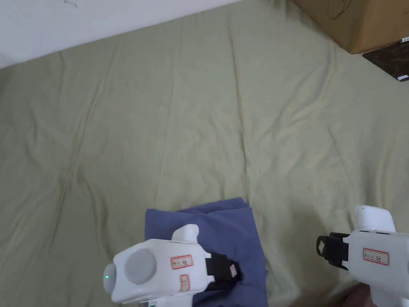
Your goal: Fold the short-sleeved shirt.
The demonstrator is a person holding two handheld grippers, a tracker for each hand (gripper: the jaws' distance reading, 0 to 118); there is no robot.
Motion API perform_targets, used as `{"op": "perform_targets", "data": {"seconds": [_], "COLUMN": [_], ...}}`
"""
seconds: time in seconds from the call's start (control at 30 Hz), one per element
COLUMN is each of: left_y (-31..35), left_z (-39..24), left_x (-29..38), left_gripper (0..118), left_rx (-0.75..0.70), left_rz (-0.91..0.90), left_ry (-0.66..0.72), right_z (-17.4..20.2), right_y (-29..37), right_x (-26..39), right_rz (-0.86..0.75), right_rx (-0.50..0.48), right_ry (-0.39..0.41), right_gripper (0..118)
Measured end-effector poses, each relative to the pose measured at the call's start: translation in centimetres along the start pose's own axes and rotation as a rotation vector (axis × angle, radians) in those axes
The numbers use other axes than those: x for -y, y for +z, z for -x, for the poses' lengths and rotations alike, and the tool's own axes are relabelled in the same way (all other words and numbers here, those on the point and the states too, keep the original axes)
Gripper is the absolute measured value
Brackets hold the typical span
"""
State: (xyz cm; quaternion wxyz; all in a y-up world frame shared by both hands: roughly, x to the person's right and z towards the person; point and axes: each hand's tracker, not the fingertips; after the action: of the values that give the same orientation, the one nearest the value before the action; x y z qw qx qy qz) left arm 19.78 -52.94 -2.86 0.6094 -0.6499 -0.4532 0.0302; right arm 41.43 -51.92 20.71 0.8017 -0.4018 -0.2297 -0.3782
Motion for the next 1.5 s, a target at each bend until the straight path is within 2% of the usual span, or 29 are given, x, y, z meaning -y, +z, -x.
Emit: {"op": "perform_targets", "data": {"seconds": [0.2,0.37,0.5,0.6,0.73,0.9,1.0,1.07,1.1,1.13,1.17,1.2,1.23,1.33,1.5], "left_y": [-0.8,-1.7,-3.3,-1.7,4.8,13.3,15.5,15.7,15.7,15.5,15.1,14.4,13.7,12.6,9.4], "left_z": [-1.9,-2.9,-3.4,-2.7,1.6,9.0,13.0,14.7,15.4,16.0,15.9,16.1,16.2,15.7,15.8], "left_x": [-0.7,-1.1,-0.6,-0.4,-0.6,0.1,0.8,1.1,1.2,1.3,1.5,1.4,1.3,0.5,-1.8], "left_gripper": [0,0,0,0,0,0,0,2,14,37,77,101,115,118,118], "left_rx": [-0.034,0.009,0.074,0.095,0.196,0.112,0.071,0.062,0.061,0.066,0.08,0.111,0.142,0.196,0.287], "left_rz": [0.017,0.014,0.094,0.063,-0.094,-0.259,-0.276,-0.288,-0.294,-0.294,-0.287,-0.275,-0.262,-0.274,-0.202], "left_ry": [-0.099,-0.08,-0.124,-0.126,-0.036,0.029,0.075,0.077,0.09,0.103,0.104,0.11,0.107,0.098,0.079], "right_z": [-0.6,0.0,1.1,2.5,5.4,10.3,13.2,14.3,14.7,14.9,14.9,14.9,14.9,15.0,15.1], "right_y": [0.0,0.0,0.2,0.4,0.2,-1.1,-2.9,-4.8,-6.1,-7.6,-8.7,-9.8,-10.4,-10.7,-10.3], "right_x": [0.1,0.3,0.2,-0.2,-0.6,-1.0,-0.8,-0.4,-0.2,0.0,0.1,0.0,-0.3,-1.8,-1.5], "right_rz": [0.002,0.005,0.01,0.011,0.018,0.02,0.053,0.08,0.096,0.115,0.142,0.154,0.139,0.157,0.153], "right_rx": [0.011,0.007,0.01,-0.002,-0.033,-0.074,-0.092,-0.061,-0.044,-0.037,-0.017,-0.006,-0.019,-0.035,-0.027], "right_ry": [-0.015,-0.013,0.022,0.05,0.142,0.295,0.369,0.394,0.405,0.419,0.425,0.434,0.426,0.379,0.404], "right_gripper": [2,2,2,2,2,2,2,2,2,2,2,2,2,2,2]}}
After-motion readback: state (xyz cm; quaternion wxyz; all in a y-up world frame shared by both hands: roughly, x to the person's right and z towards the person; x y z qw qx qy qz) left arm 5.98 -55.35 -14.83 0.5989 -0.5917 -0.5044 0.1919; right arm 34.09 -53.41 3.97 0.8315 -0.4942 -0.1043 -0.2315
